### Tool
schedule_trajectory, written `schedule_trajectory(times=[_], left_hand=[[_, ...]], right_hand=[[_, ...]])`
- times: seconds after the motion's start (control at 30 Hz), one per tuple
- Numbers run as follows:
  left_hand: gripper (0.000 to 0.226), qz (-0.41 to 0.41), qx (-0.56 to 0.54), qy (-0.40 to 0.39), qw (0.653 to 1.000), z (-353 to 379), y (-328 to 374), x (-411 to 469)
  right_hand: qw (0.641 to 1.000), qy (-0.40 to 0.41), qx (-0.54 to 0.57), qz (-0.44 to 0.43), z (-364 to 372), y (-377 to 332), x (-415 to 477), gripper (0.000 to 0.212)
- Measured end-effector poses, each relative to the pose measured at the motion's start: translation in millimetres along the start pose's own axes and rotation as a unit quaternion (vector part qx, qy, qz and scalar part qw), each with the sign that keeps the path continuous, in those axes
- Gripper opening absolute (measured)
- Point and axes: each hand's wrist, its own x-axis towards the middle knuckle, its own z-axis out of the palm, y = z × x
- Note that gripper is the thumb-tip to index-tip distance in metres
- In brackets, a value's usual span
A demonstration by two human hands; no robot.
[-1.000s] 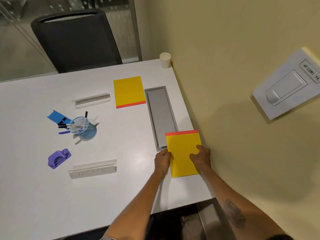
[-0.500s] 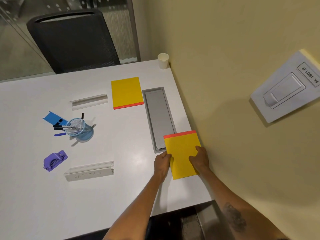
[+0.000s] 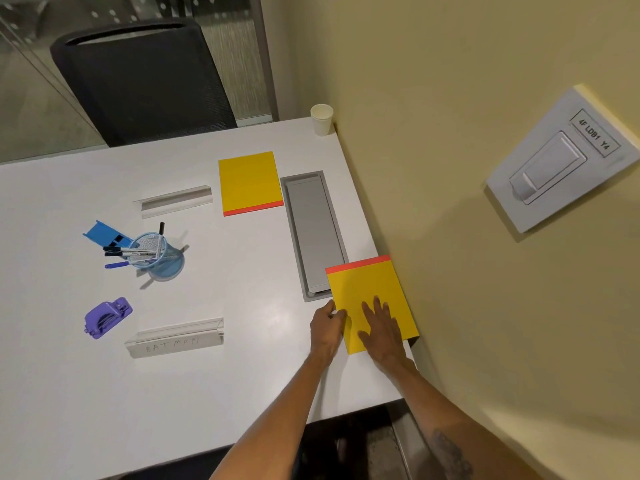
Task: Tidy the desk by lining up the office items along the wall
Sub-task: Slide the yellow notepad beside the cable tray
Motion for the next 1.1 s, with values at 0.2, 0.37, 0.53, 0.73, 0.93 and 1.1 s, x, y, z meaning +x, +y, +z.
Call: schedule_trajectory(times=[0.2, 0.37, 0.53, 0.73, 0.93, 1.1], left_hand=[[0.04, -0.01, -0.005, -0.003, 1.0, 0.4, -4.3, -5.4], [0.045, 0.005, 0.036, -0.027, 0.999, -7.0, 3.4, -18.7], [0.051, -0.005, 0.055, -0.017, 0.998, -26.2, 0.3, -30.3], [0.032, 0.018, 0.041, 0.022, 0.999, -66.7, 8.4, -47.7], [0.024, 0.027, 0.048, 0.088, 0.995, -126.8, 7.5, -65.4], [0.014, 0.038, 0.058, 0.158, 0.985, -179.5, 0.9, -77.4]], right_hand=[[1.0, -0.02, -0.012, -0.002, -1.2, 2.4, 4.7, 0.072], [0.999, -0.033, 0.0, 0.003, -6.2, -0.6, 3.9, 0.071], [1.0, -0.01, 0.011, -0.008, -13.8, -12.9, -2.0, 0.064], [0.999, 0.005, 0.023, -0.034, -26.4, -50.6, -10.0, 0.058], [0.994, 0.005, 0.065, -0.09, -40.4, -115.2, -22.0, 0.056], [0.987, -0.008, 0.086, -0.133, -45.2, -173.5, -30.6, 0.055]])
